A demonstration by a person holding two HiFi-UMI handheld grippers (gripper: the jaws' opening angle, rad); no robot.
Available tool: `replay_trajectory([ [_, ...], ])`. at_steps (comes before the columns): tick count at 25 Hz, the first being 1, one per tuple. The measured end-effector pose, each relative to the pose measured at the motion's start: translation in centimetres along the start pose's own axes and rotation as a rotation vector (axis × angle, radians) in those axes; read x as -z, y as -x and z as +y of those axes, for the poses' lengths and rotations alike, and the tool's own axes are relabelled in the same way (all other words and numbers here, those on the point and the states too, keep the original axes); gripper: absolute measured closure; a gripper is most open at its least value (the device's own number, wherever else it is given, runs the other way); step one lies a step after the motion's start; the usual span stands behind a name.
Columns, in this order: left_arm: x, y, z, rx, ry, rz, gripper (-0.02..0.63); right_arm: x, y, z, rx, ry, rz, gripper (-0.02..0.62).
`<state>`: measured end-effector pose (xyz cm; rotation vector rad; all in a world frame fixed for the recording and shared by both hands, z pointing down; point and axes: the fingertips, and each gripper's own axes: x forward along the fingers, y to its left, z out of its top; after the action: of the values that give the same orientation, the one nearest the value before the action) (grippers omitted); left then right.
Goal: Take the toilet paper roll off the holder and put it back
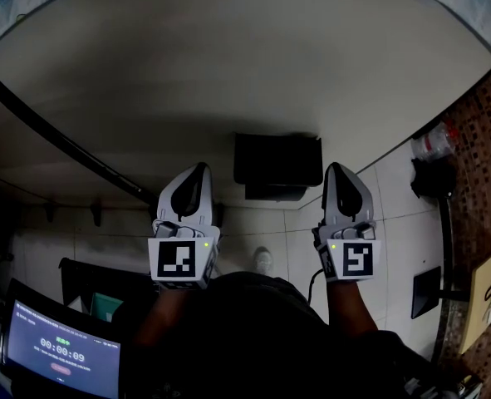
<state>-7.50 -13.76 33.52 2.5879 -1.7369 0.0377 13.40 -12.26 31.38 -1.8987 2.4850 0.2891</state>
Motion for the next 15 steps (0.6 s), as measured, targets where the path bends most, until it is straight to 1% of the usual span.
replay_trajectory([
  [3, 0.4, -0.1, -0.3, 0.004, 0.005, 0.018, 0.588, -0.2, 0.0, 0.1, -0.009, -0.007, -0.01, 0.594],
  [7, 0.6, 0.1, -0.5, 0.011, 0.007, 0.025, 0.588, -0.3, 0.0, 0.9, -0.025, 0.02, -0.023, 0.594],
  [12, 0.6, 0.1, -0.6, 0.015, 0.004, 0.019, 0.588, 0.0, 0.2, 1.1, -0.021, 0.028, -0.018, 0.594],
  [15, 0.9, 0.1, -0.6, 0.017, 0.004, 0.03, 0.588, 0.1, 0.2, 1.1, -0.018, 0.026, -0.012, 0.594],
])
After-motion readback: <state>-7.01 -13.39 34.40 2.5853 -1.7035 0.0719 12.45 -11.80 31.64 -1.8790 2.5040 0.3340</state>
